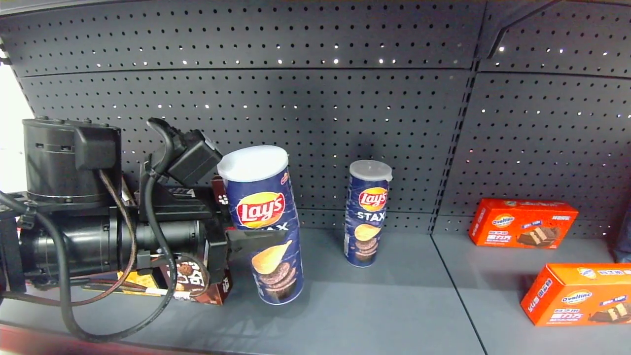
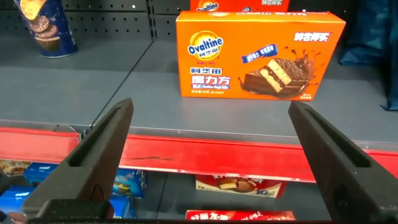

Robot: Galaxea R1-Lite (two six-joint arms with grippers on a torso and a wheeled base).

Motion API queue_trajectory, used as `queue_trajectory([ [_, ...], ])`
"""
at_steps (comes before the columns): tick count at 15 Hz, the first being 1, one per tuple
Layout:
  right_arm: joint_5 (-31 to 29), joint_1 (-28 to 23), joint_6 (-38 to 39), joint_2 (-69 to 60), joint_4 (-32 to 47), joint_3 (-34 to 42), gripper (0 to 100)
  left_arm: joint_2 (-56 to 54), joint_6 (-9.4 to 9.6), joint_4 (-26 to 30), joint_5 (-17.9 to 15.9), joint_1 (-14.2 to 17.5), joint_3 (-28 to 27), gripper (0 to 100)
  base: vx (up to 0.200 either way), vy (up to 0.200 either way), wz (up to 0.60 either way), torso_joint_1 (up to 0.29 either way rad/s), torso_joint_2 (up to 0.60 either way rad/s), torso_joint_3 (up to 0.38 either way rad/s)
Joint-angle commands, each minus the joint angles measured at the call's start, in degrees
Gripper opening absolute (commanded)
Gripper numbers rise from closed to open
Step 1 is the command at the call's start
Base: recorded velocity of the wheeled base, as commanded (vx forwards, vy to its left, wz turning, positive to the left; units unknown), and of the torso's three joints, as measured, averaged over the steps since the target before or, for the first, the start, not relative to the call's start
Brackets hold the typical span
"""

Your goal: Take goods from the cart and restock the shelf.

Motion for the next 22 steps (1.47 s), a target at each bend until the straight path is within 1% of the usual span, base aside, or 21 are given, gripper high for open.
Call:
queue_trajectory([
  [1,0.02,0.04,-0.01,0.08,-0.02,0.0,100,-1.21,0.01,0.03,0.13,0.03,-0.01,0,0.0,0.0,0.0,0.0,0.0,0.0],
  [2,0.02,0.04,-0.01,0.08,-0.02,0.0,100,-1.91,0.19,1.44,0.22,0.03,-0.01,0,0.0,0.0,0.0,0.0,0.0,0.0],
  [4,0.02,0.04,-0.01,0.08,-0.02,0.0,100,-4.55,0.27,6.27,0.83,-0.41,-0.09,0,0.0,0.0,0.0,0.0,0.0,0.0],
  [6,0.19,0.3,-0.98,0.34,0.07,0.0,100,-5.78,0.36,8.38,3.38,-0.67,-0.01,0,0.0,0.0,0.0,0.0,0.0,0.0],
  [7,0.81,-0.4,-1.5,1.13,-0.28,-0.97,100,-5.95,0.27,8.65,5.58,-1.81,0.35,0,0.0,0.0,0.0,0.0,0.0,0.0],
  [8,1.33,0.39,-0.62,7.9,-0.81,-10.55,100,-6.3,0.27,8.65,6.81,-2.08,0.35,0,0.0,0.0,0.0,0.0,0.0,0.0],
  [9,2.21,1.53,4.82,22.23,-0.81,-20.57,100,-6.13,0.27,8.56,6.72,-2.52,-0.01,0,0.0,0.0,0.0,0.0,0.0,0.0],
  [10,3.62,2.41,5.35,21.88,-1.25,-21.01,100,-5.95,0.27,8.12,7.07,-3.4,0.35,0,0.0,0.0,0.0,0.0,0.0,0.0],
  [11,8.37,4.43,0.69,21.35,-0.9,-19.69,100,-5.69,0.19,8.03,6.99,-3.92,0.26,0,0.0,0.0,0.0,0.0,0.0,0.0],
  [12,9.86,5.14,-0.54,23.11,-1.07,-20.3,100,-5.6,0.19,8.03,6.99,-3.92,0.52,0,0.0,0.0,0.0,0.0,0.0,0.0],
  [13,11.35,5.84,-0.62,27.15,-2.22,-22.24,100,-5.42,0.19,8.03,7.07,-3.92,0.61,0,0.0,0.0,0.0,0.0,0.0,0.0],
  [14,14.34,8.48,-0.62,31.28,-3.97,-24.17,100,-4.81,0.19,7.77,7.07,-3.84,0.61,0,0.0,0.0,0.0,0.0,0.0,0.0],
  [17,15.05,15.16,-3.79,46.84,-9.86,-28.74,100,-4.72,0.19,7.68,6.81,-3.92,0.52,0,0.0,0.0,0.0,0.0,0.0,0.0],
  [18,15.05,15.16,-3.79,46.84,-9.86,-28.74,100,-4.72,0.19,7.68,6.81,-3.92,0.52,0,0.0,0.0,0.0,0.0,0.0,0.0],
  [19,15.57,19.46,-3.79,57.82,-14.35,-32.7,100,-4.72,0.19,7.68,6.46,-4.1,0.52,0,0.0,0.0,0.0,0.0,0.0,0.0],
  [20,16.98,20.34,-3.96,62.22,-16.54,-33.75,100,-4.9,0.19,7.68,6.46,-4.28,0.52,0,0.0,0.0,0.0,0.0,0.0,0.0],
  [22,17.33,22.28,-5.02,68.72,-19.62,-36.12,100,-5.25,0.19,7.68,6.46,-4.36,0.7,0,0.0,0.0,0.0,0.0,0.0,0.0],
])
